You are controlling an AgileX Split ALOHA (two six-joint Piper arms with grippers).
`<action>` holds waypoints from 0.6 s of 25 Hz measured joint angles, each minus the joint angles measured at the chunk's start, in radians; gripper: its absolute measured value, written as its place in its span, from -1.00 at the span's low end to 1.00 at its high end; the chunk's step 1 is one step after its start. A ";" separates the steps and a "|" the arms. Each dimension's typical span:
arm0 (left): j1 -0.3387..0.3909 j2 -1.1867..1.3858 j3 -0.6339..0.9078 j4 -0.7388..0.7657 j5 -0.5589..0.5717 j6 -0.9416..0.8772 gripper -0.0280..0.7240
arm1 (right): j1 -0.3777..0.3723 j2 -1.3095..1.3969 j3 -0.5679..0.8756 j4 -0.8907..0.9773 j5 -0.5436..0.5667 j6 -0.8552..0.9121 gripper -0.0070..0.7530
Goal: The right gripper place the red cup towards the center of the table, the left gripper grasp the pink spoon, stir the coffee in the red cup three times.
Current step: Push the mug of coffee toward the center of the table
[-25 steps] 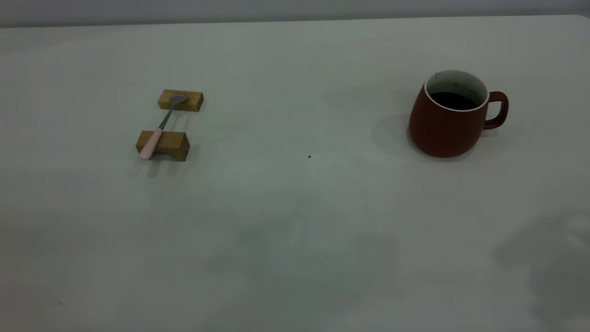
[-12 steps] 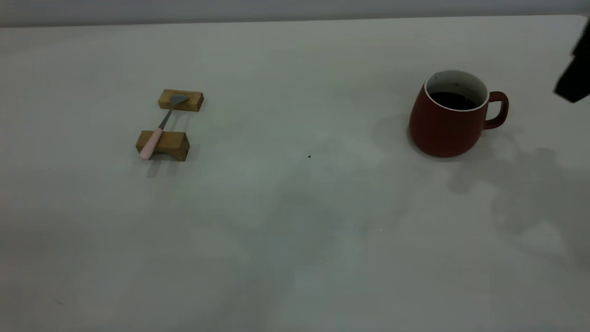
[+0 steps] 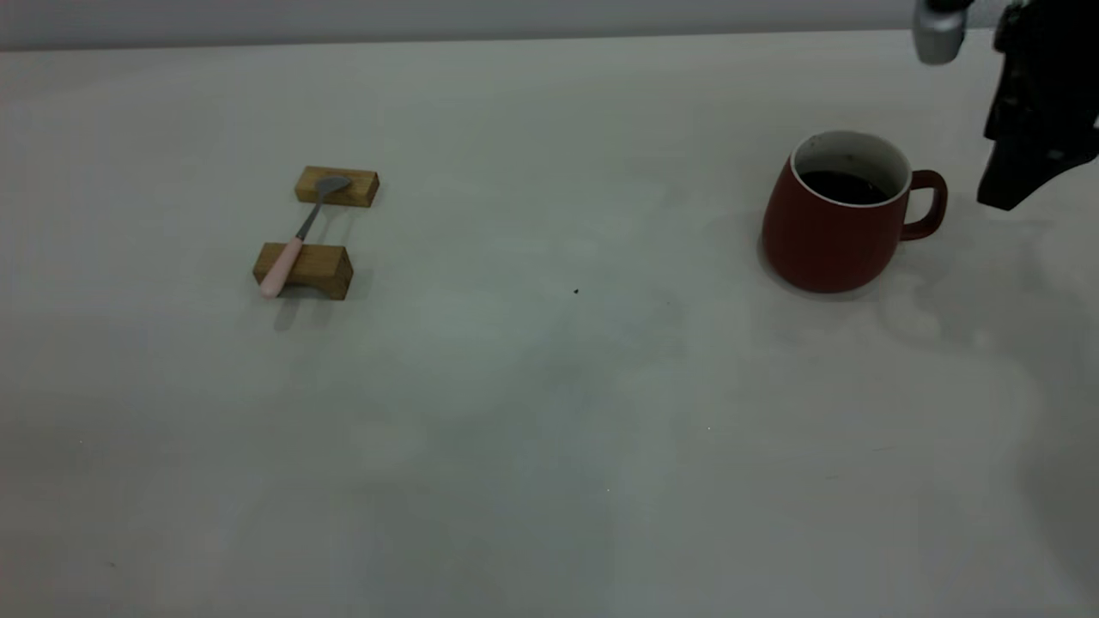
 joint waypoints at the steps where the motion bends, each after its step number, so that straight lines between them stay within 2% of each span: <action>1: 0.000 0.000 0.000 0.000 0.000 0.000 0.54 | 0.000 0.020 -0.023 -0.003 0.000 -0.009 0.81; 9: 0.000 0.000 0.000 0.000 0.000 0.001 0.54 | 0.000 0.145 -0.141 -0.008 -0.003 -0.093 0.78; 15: 0.000 0.000 0.000 0.000 0.000 0.001 0.54 | 0.019 0.169 -0.169 0.011 -0.016 -0.133 0.73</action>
